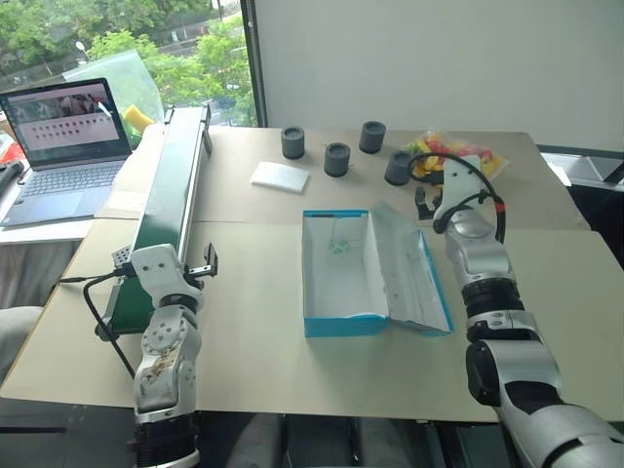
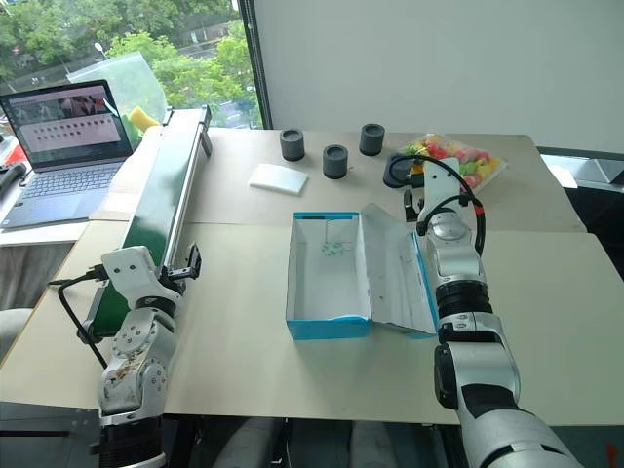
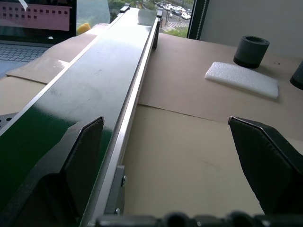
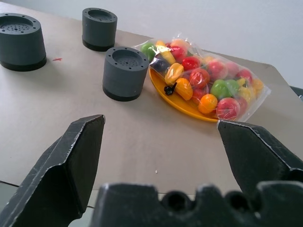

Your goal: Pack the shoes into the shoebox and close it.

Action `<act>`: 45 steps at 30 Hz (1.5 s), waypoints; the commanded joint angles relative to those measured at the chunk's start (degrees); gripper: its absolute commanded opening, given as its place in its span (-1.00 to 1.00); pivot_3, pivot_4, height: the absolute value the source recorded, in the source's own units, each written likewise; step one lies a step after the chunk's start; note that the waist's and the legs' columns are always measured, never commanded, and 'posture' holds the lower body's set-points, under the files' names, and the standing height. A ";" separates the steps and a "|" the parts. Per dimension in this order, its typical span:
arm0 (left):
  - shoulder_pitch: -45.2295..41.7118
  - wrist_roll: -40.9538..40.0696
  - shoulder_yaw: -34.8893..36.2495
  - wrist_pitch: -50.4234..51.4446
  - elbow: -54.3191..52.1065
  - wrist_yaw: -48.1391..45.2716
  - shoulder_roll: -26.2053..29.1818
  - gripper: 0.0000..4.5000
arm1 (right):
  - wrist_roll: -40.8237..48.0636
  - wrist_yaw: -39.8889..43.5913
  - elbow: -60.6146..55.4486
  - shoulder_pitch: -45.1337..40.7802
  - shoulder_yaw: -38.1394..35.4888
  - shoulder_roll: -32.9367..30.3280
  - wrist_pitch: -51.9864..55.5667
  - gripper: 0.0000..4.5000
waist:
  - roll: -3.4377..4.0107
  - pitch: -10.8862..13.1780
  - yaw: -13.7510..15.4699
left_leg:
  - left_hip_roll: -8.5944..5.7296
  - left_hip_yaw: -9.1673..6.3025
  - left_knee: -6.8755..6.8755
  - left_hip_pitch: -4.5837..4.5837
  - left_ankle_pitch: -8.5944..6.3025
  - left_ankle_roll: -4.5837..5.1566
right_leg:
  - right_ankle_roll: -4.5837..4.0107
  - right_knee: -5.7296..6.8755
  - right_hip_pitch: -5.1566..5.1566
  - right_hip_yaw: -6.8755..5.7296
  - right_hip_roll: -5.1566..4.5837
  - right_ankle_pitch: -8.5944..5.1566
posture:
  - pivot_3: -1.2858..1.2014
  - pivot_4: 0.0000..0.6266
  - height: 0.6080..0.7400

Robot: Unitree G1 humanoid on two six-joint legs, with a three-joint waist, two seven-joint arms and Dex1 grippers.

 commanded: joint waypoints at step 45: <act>1.78 -8.29 8.93 27.91 -6.61 -5.51 16.77 1.00 | 7.88 27.89 -45.24 12.39 27.92 10.90 20.32 0.98 | -0.12 -0.07 -0.22 | 0.13 -0.55 -0.02 -0.21 -0.17 -0.27 | -0.11 0.13 -0.65 0.16 0.19 0.11 | 0.03 -0.52 1.00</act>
